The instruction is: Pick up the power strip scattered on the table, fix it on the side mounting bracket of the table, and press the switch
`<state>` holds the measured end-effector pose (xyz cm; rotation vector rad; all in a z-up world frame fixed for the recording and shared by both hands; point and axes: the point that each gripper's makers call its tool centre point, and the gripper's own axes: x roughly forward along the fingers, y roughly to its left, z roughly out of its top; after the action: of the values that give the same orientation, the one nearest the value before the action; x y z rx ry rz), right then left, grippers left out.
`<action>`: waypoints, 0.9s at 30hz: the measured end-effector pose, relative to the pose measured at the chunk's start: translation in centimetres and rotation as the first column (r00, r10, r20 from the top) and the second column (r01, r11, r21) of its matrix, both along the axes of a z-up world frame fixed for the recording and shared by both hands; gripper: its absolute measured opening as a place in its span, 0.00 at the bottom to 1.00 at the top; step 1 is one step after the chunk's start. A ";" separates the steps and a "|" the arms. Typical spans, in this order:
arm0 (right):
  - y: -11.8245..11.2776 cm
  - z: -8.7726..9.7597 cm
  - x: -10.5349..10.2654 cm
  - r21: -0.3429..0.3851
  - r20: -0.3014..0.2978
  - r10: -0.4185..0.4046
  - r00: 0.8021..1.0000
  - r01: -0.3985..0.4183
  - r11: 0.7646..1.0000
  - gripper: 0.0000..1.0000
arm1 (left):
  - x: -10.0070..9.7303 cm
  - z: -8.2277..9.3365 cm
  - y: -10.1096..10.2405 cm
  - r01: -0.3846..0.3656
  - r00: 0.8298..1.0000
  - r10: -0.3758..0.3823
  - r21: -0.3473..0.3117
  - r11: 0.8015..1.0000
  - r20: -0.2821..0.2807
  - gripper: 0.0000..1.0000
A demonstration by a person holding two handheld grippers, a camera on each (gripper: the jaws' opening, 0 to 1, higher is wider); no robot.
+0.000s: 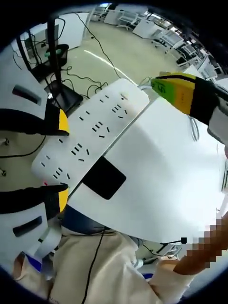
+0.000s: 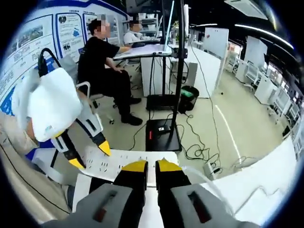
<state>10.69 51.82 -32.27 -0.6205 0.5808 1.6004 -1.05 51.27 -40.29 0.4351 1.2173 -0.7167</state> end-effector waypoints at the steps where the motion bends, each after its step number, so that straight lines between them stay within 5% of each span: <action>1: -0.1 0.4 0.1 0.019 0.007 -0.006 1.000 0.006 1.000 0.07 | 0.0 0.0 0.0 0.000 1.000 0.000 0.003 1.000 -0.004 0.46; 9: -1.8 2.8 1.6 0.162 0.067 -0.068 0.995 0.056 0.985 0.14 | 0.3 0.0 0.4 -0.005 1.000 0.005 -0.001 1.000 -0.001 0.46; 20: -6.6 4.1 1.7 0.233 0.117 -0.149 0.982 0.118 0.965 0.18 | 0.5 0.1 0.4 -0.011 1.000 0.011 -0.008 1.000 0.008 0.46; 27: -8.8 4.3 2.0 0.247 0.136 -0.171 0.976 0.134 0.960 0.18 | 0.3 0.3 0.5 -0.023 0.997 0.028 -0.076 0.997 0.069 0.46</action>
<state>12.68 43.05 -27.97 -0.5040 0.3076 1.4342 -0.72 51.79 -40.01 0.3788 1.1241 -0.7175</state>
